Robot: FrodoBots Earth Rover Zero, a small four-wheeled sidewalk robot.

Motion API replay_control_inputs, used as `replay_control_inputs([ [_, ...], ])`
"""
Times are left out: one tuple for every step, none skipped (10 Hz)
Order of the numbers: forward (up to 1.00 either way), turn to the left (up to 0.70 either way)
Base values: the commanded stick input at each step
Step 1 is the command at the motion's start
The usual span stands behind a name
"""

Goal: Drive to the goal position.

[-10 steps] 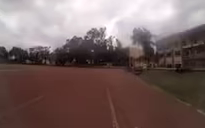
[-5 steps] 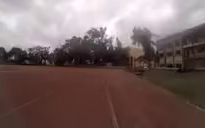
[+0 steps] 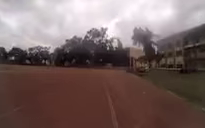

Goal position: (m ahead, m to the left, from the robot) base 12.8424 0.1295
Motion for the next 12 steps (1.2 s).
replay_control_inputs([
  [0.70, 0.17],
  [0.70, 0.26],
  [0.70, 0.07],
  [0.70, 0.00],
  [0.70, 0.00],
  [0.70, 0.00],
  [0.70, 0.00],
  [0.70, 0.00],
  [0.70, 0.00],
  [0.70, 0.00],
  [0.70, 0.00],
  [0.70, 0.00],
])
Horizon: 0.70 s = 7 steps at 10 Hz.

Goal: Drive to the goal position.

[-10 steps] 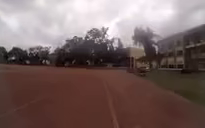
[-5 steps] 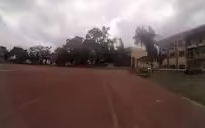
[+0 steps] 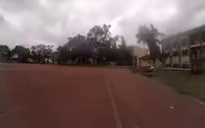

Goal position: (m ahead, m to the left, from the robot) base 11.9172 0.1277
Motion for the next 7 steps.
replay_control_inputs([
  [0.70, 0.00],
  [0.70, 0.00],
  [0.70, 0.00],
  [0.70, 0.00],
  [0.70, 0.00],
  [0.70, 0.00],
  [0.70, 0.00],
])
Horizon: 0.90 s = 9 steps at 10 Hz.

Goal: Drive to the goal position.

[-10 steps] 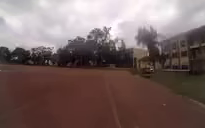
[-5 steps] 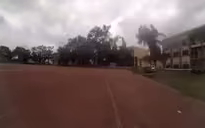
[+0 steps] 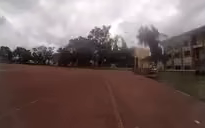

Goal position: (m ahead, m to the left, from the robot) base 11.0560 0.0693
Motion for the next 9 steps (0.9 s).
replay_control_inputs([
  [0.70, 0.00],
  [0.70, 0.00],
  [0.70, 0.00],
  [0.70, -0.08],
  [0.70, -0.19],
  [0.70, -0.13],
  [0.70, -0.03],
  [0.70, 0.00],
  [0.70, 0.00],
])
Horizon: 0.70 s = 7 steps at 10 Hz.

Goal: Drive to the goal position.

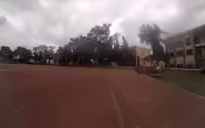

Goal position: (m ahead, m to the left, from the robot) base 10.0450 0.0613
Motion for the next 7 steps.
replay_control_inputs([
  [0.70, 0.00],
  [0.70, 0.00],
  [0.70, 0.00],
  [0.70, 0.00],
  [0.70, 0.00],
  [0.70, 0.00],
  [0.70, 0.00],
])
